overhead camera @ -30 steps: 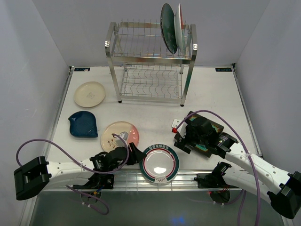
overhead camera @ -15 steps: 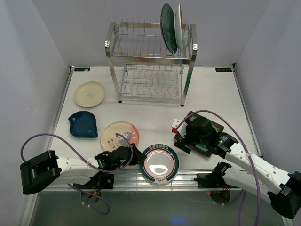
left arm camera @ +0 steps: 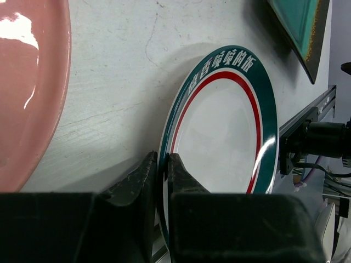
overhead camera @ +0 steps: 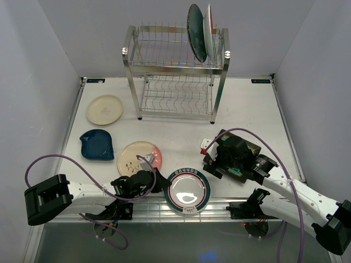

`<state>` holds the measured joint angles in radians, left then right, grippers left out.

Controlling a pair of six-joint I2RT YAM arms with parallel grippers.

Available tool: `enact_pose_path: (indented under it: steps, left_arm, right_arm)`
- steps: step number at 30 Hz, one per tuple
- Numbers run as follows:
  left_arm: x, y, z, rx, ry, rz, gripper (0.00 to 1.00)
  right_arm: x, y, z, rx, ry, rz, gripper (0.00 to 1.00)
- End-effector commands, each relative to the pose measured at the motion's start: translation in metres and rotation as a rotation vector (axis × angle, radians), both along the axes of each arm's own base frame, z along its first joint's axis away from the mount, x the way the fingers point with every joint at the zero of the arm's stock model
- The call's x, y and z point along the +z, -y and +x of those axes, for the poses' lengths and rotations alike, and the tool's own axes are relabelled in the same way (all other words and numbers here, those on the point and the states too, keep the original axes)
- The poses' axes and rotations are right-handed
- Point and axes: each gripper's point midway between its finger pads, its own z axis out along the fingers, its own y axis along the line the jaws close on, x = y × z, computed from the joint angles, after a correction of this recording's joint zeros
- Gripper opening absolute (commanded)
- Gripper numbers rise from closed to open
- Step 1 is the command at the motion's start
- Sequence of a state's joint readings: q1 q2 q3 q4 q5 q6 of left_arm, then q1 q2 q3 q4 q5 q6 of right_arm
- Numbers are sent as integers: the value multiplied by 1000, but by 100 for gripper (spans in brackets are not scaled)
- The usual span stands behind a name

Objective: Load the plates into the dish rack
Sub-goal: Pick up the plate from the corner of the board.

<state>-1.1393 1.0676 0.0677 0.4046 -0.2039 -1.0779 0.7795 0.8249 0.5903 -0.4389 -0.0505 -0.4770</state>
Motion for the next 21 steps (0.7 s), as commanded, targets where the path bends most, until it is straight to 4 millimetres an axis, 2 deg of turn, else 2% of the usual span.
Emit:
enact_pose_path:
  steps: [1, 9, 11, 17, 18, 20, 21]
  left_arm:
    - [-18, -16, -6, -19, -3, 88, 0]
    - [4, -12, 4, 6, 65, 25, 0]
    - [12, -13, 9, 34, 89, 1, 0]
    - [32, -14, 18, 62, 142, -8, 0]
    - [41, -11, 21, 66, 155, -16, 0]
    - [44, -15, 23, 83, 149, 11, 0]
    - [53, -13, 26, 96, 160, 1, 0]
  right_arm:
    - [4, -3, 3, -10, 22, 28, 98]
    - [6, -2, 8, -37, 40, 31, 99]
    - [8, -1, 10, -47, 49, 34, 90]
    - [17, 8, 24, -132, 119, 36, 90]
    - [16, 10, 25, -141, 124, 30, 90]
    - [17, 10, 26, -147, 128, 28, 90]
    - [17, 11, 27, -154, 131, 25, 90]
